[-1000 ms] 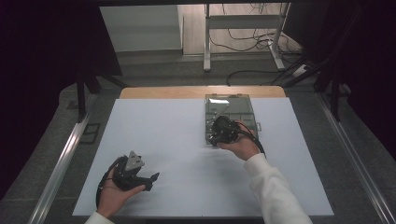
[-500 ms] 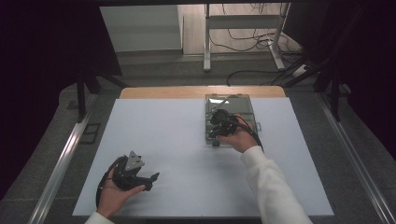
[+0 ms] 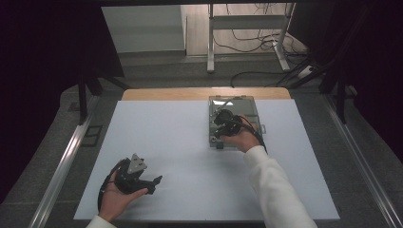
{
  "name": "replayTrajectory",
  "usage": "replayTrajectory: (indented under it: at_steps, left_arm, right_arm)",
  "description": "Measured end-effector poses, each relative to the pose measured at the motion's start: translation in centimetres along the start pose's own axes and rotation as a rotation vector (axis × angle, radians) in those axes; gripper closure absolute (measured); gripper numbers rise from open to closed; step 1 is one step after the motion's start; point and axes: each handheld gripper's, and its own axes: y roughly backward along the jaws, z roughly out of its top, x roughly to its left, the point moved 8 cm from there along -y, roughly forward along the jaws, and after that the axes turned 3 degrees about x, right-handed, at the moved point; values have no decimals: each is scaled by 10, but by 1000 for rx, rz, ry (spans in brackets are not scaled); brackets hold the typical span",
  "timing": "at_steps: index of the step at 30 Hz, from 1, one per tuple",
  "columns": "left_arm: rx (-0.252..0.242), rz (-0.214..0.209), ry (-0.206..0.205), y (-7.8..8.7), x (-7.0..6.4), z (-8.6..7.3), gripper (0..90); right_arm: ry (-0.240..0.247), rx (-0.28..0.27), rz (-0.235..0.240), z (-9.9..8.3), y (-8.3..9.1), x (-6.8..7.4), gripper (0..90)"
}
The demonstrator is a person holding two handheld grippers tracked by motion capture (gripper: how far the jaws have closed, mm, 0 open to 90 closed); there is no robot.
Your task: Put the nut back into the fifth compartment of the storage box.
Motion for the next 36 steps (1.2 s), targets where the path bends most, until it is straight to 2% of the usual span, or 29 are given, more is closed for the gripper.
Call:
replayTrajectory:
  at_steps: [9,14,16,18,22,27,36]
  left_arm:
    - [2,2,0,0,0,0,106]
    - [1,1,2,-1,0,0,106]
    - [2,1,2,-1,0,0,106]
    - [1,-1,2,-1,0,0,106]
    - [-1,-4,4,-1,0,0,106]
    - [-5,-3,15,2,2,-2,106]
    - [-3,1,15,2,2,-3,107]
  right_arm:
    - [-10,15,-4,-2,-8,-3,683]
    - [-45,-33,0,3,-3,-4,362]
    - [-51,-38,1,2,-1,-3,285]
    - [-52,-44,-9,1,1,-3,252]
    - [-61,-67,1,-2,7,1,221]
    - [-50,-94,4,-8,15,6,211]
    - [-39,-123,12,-27,24,14,207]
